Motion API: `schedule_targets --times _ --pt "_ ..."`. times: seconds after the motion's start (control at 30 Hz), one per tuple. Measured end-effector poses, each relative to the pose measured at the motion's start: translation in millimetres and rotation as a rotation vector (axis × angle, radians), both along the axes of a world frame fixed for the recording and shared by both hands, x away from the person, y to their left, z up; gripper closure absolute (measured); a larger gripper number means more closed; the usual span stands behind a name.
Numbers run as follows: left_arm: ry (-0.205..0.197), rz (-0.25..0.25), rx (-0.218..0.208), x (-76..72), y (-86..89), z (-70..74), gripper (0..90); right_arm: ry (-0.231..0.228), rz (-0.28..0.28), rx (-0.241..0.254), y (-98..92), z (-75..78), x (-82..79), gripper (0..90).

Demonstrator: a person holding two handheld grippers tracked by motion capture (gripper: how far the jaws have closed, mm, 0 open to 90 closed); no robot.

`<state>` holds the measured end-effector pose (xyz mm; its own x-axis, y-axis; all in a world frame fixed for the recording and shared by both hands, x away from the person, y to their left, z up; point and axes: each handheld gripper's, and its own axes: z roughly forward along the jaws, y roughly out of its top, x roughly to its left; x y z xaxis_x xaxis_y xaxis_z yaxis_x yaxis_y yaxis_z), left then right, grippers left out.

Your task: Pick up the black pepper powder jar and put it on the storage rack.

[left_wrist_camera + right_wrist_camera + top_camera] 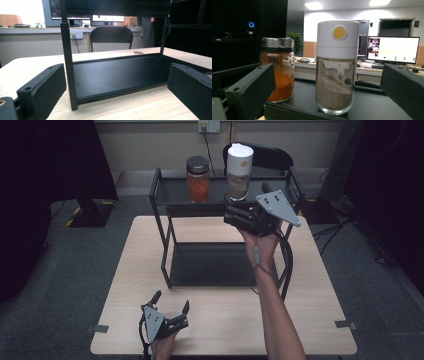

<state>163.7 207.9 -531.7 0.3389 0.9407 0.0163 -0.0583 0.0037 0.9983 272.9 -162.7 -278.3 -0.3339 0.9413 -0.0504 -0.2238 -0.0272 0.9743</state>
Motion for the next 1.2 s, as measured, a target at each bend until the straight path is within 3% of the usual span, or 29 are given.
schedule_targets --times 0.53,1.2 --pt "0.000 0.000 0.000 0.0 0.0 0.0 1.3 -0.037 0.015 0.005 -13.1 -30.1 -32.0 0.0" --pt "0.000 0.000 0.000 0.0 0.0 0.0 1.3 -0.011 -0.005 0.005 -20.1 -58.1 -55.4 0.0"
